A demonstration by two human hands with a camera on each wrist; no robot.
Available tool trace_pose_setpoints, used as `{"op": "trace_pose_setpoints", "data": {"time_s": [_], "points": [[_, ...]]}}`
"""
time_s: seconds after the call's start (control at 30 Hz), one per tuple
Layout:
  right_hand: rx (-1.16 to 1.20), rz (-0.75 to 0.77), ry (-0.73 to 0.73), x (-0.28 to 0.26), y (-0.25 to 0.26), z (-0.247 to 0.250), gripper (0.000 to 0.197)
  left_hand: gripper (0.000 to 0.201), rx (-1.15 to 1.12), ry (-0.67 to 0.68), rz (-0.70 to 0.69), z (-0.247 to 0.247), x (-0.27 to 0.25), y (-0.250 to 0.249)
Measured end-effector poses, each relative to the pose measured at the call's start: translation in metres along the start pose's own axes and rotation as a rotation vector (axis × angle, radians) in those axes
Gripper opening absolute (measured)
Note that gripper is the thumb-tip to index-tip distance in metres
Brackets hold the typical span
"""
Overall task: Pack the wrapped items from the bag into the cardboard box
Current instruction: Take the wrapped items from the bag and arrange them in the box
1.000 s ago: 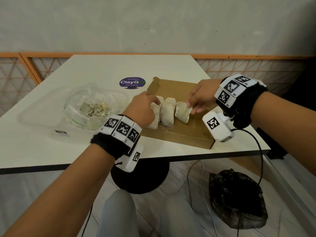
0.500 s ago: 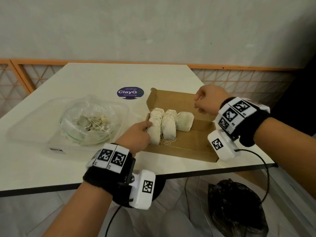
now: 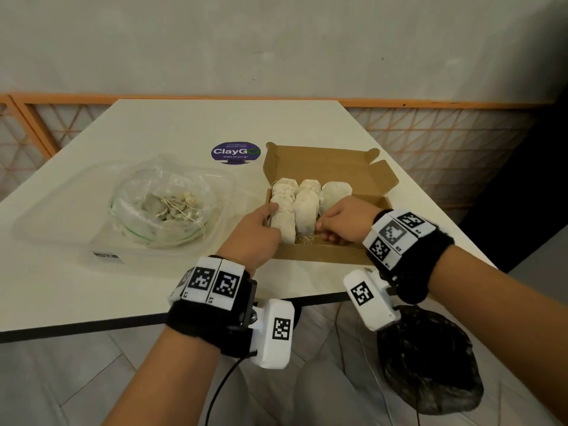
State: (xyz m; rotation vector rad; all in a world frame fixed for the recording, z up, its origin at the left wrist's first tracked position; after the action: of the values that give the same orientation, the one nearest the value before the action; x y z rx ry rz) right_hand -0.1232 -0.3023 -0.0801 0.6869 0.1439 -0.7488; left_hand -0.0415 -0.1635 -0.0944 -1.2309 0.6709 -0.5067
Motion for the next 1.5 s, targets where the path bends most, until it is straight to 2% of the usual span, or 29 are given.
{"op": "trace_pose_setpoints", "data": {"time_s": [0.1,0.2,0.27,0.33,0.47,0.53,0.63,0.77,0.87,0.97,1.03,1.13,1.2,1.27,1.33,1.37,1.5], "points": [[0.018,-0.026,-0.044,-0.002,-0.008,0.009,0.021,0.059,-0.028,-0.009,-0.003,0.000,-0.002,0.000],[0.029,-0.041,-0.251,0.000,-0.025,0.026,0.022,0.059,-0.039,-0.012,-0.007,-0.001,-0.002,0.000],[-0.029,-0.037,-0.279,0.000,-0.033,0.025,0.024,0.059,-0.040,-0.014,-0.014,-0.001,-0.002,0.000],[-0.035,0.011,-0.270,-0.002,-0.036,0.016,0.027,0.059,-0.034,-0.023,-0.016,-0.002,-0.002,0.001],[-0.064,0.161,-0.473,-0.015,-0.032,0.020,0.018,0.057,0.031,-0.043,-0.028,-0.004,-0.005,0.002],[-0.110,0.204,-0.448,-0.018,-0.031,0.017,0.013,0.057,0.147,-0.004,-0.039,-0.006,-0.009,-0.003],[-0.136,0.226,-0.285,-0.014,-0.033,0.006,0.009,0.047,0.341,0.031,-0.103,0.003,-0.014,-0.021],[-0.129,0.279,-0.210,-0.013,-0.035,0.004,0.013,0.022,0.294,-0.134,-0.274,0.043,-0.023,-0.064],[-0.213,0.288,-0.141,-0.022,-0.033,0.004,0.012,0.018,0.186,-0.380,-0.379,0.095,-0.035,-0.082],[-0.271,0.328,-0.233,-0.037,-0.010,0.016,0.008,0.021,0.228,-0.610,-0.326,0.157,-0.042,-0.071],[-0.190,0.435,-0.309,-0.050,0.027,0.021,0.006,0.030,0.270,-0.662,-0.204,0.187,-0.039,-0.052],[0.029,0.595,-0.251,-0.053,0.098,0.012,0.008,0.050,0.271,-0.618,-0.004,0.203,-0.027,-0.023],[0.070,0.613,-0.151,-0.041,0.140,-0.005,0.012,0.063,0.197,-0.539,0.074,0.200,-0.019,-0.012],[-0.060,0.587,-0.068,-0.023,0.172,-0.026,0.018,0.076,0.134,-0.440,0.134,0.194,-0.017,-0.009],[-0.293,0.559,-0.046,-0.009,0.192,-0.045,0.032,0.089,0.185,-0.357,0.185,0.191,-0.015,-0.010],[-0.403,0.558,-0.045,-0.004,0.197,-0.053,0.037,0.084,0.212,-0.338,0.185,0.191,-0.013,-0.009],[-0.545,0.595,-0.053,-0.001,0.205,-0.070,0.042,0.020,0.141,-0.291,0.117,0.193,-0.012,-0.010]]}}
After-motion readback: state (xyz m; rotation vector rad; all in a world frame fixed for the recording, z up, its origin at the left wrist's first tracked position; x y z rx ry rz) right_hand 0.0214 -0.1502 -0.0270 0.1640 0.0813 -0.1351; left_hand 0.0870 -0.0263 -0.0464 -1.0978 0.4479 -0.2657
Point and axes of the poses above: each hand's wrist, its own x-axis towards the middle knuckle, its own z-axis out of the back of the hand, y = z × x, the point moved 4 cm from there along x, towards the middle knuckle, and after that the axes turned 8 degrees about -x, right-handed, at the moved point
